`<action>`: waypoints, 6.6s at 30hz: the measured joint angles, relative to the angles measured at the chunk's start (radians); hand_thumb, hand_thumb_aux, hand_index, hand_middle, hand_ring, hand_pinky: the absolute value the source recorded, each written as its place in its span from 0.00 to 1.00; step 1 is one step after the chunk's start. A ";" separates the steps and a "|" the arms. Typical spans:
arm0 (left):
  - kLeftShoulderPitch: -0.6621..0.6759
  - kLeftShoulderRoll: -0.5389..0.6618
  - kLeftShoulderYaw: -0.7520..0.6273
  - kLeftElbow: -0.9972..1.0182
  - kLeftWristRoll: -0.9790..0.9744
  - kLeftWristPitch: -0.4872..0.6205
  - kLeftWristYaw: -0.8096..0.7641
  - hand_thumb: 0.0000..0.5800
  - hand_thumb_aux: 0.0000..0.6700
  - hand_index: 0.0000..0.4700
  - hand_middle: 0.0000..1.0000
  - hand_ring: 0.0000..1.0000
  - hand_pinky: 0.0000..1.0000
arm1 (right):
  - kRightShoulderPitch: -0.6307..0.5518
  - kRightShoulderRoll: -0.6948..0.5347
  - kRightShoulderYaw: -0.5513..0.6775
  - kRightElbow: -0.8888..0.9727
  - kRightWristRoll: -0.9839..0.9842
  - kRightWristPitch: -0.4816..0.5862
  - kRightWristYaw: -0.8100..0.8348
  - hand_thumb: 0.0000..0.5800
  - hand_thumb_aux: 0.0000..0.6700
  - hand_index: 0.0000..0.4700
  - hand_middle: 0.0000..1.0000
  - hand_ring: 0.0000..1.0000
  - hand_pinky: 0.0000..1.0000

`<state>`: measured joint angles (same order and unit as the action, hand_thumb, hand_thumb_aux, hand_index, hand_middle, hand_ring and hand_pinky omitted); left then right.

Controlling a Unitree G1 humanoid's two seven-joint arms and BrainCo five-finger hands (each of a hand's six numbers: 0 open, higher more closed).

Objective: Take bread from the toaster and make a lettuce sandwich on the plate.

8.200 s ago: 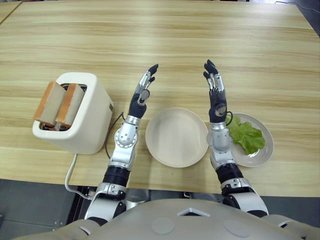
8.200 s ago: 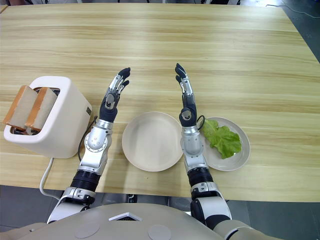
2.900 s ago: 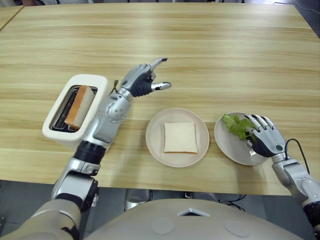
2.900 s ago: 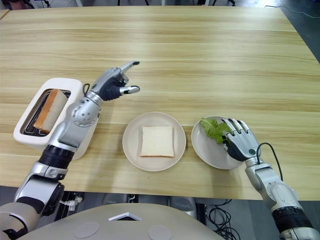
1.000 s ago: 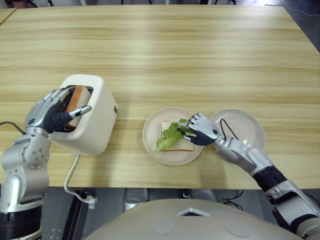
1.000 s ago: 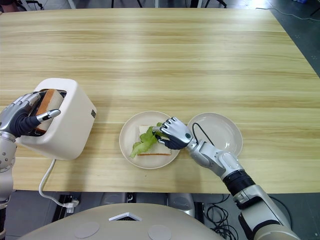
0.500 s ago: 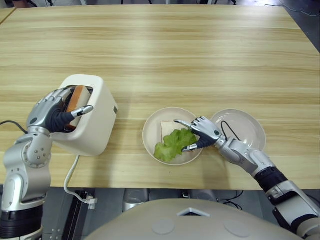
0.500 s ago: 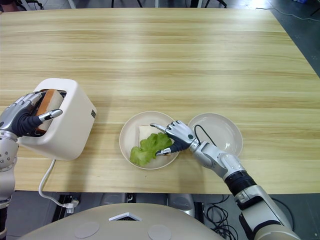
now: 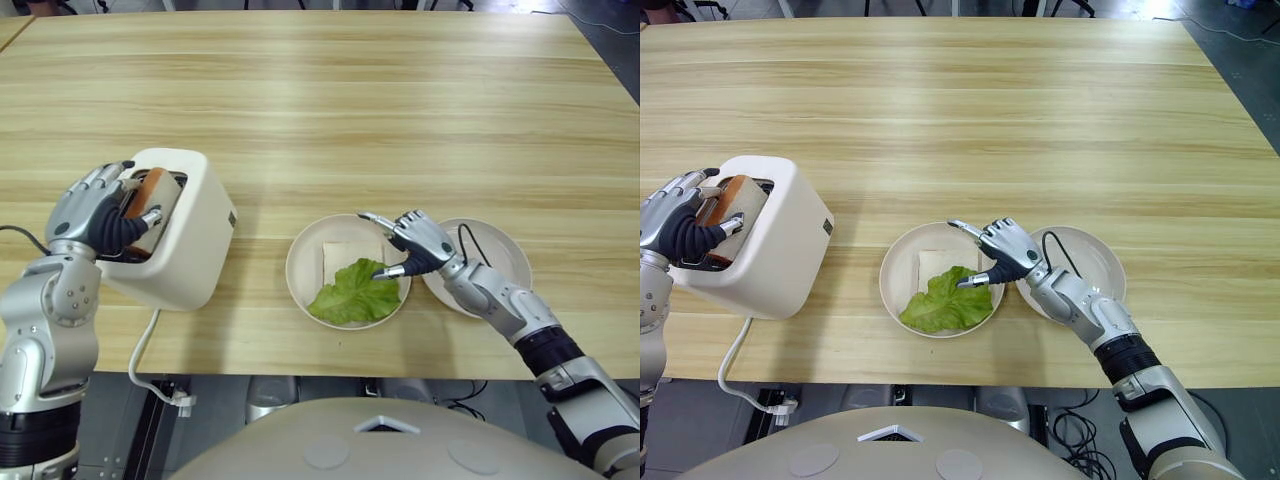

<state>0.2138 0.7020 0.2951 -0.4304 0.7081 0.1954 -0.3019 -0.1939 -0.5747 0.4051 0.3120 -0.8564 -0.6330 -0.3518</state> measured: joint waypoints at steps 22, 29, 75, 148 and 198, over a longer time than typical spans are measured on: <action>-0.347 0.028 0.055 -0.105 -0.084 -0.085 0.053 1.00 1.00 0.98 1.00 1.00 1.00 | -0.005 0.046 -0.080 -0.008 0.016 0.064 -0.103 0.00 0.00 0.00 0.00 0.00 0.00; -0.425 -0.125 -0.217 -0.082 -0.313 -0.122 -0.090 1.00 1.00 0.98 1.00 1.00 1.00 | 0.015 0.050 -0.159 -0.045 0.077 0.005 -0.192 0.00 0.00 0.00 0.00 0.00 0.00; -0.453 -0.352 -0.246 0.153 -0.592 -0.309 -0.010 1.00 1.00 0.98 1.00 1.00 1.00 | -0.085 0.022 0.074 0.194 -0.115 -0.104 0.057 0.00 0.00 0.00 0.00 0.00 0.00; -0.440 -0.367 -0.351 0.375 -0.551 -0.376 0.035 0.99 0.91 0.89 1.00 1.00 1.00 | -0.253 0.053 0.207 0.277 -0.183 -0.058 -0.106 0.00 0.00 0.00 0.00 0.00 0.00; -0.713 -0.441 -0.648 0.907 -0.604 -0.373 -0.475 1.00 1.00 0.98 1.00 1.00 1.00 | 0.039 -0.013 -0.272 0.015 0.540 -0.343 0.180 0.00 0.00 0.00 0.00 0.00 0.00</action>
<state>-0.4992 0.2614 -0.3530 0.4765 0.1042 -0.1774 -0.7771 -0.1549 -0.5874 0.1334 0.3268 -0.3161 -0.9756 -0.1714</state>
